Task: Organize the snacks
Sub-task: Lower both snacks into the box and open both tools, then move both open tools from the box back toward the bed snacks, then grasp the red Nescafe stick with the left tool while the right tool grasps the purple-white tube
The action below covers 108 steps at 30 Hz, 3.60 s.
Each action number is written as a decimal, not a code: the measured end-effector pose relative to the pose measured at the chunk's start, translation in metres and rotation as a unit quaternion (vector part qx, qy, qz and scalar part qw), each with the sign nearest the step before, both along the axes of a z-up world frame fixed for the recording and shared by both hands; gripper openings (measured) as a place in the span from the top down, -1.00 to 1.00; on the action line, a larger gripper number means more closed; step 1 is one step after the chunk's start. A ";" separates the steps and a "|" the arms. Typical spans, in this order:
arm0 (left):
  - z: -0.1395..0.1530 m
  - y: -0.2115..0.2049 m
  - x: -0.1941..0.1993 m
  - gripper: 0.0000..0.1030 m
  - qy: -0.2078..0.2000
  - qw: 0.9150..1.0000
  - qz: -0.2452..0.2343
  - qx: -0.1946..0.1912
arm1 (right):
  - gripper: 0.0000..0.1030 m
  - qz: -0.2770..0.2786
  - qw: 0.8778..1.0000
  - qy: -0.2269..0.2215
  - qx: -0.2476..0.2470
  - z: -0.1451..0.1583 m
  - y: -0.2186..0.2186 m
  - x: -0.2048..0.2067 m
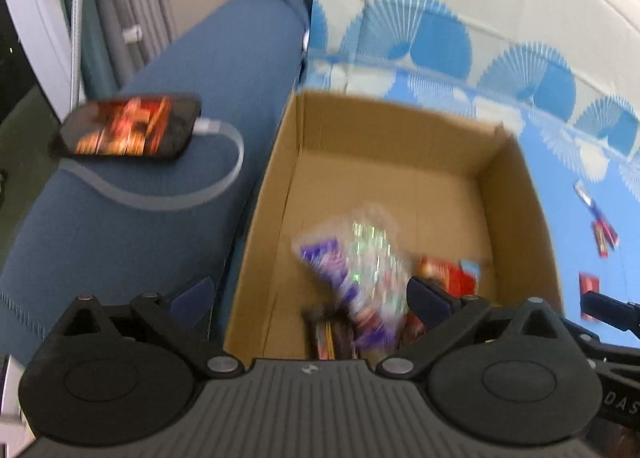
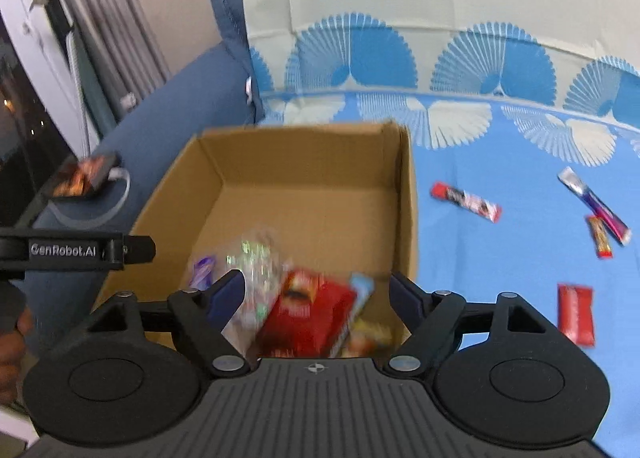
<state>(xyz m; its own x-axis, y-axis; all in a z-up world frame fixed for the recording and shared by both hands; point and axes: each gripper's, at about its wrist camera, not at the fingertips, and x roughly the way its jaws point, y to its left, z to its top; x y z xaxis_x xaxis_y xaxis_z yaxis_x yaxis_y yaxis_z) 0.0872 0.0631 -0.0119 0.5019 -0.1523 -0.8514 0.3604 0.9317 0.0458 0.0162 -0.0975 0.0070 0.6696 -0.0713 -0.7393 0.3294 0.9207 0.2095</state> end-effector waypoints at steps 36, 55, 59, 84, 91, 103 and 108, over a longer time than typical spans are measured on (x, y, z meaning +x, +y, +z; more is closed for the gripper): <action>0.066 0.063 -0.183 -0.99 -0.077 0.996 -0.031 -0.020 | -0.87 0.015 0.993 -0.056 -0.107 0.073 0.105 -0.180; 0.066 0.057 -0.186 -0.99 -0.081 0.996 -0.038 -0.012 | -0.88 0.014 0.993 -0.061 -0.104 0.073 0.105 -0.183; 0.064 0.055 -0.185 -0.99 -0.080 0.996 -0.042 -0.008 | -0.88 0.013 0.993 -0.058 -0.100 0.072 0.103 -0.182; 0.065 -0.055 -0.170 -0.99 -0.075 0.992 -0.102 0.022 | -0.88 -0.088 0.993 -0.056 -0.056 0.046 0.009 -0.200; 0.055 -0.150 -0.139 -0.99 -0.038 0.992 -0.121 0.000 | -0.88 -0.170 0.982 -0.042 -0.066 0.028 -0.070 -0.214; -0.026 -0.337 -0.025 -0.99 0.059 0.996 -0.056 -0.025 | -0.92 -0.232 0.969 -0.019 -0.080 -0.028 -0.250 -0.169; -0.091 -0.389 0.024 -0.99 0.089 0.995 -0.031 0.019 | -0.92 -0.226 0.972 -0.005 -0.058 -0.070 -0.326 -0.111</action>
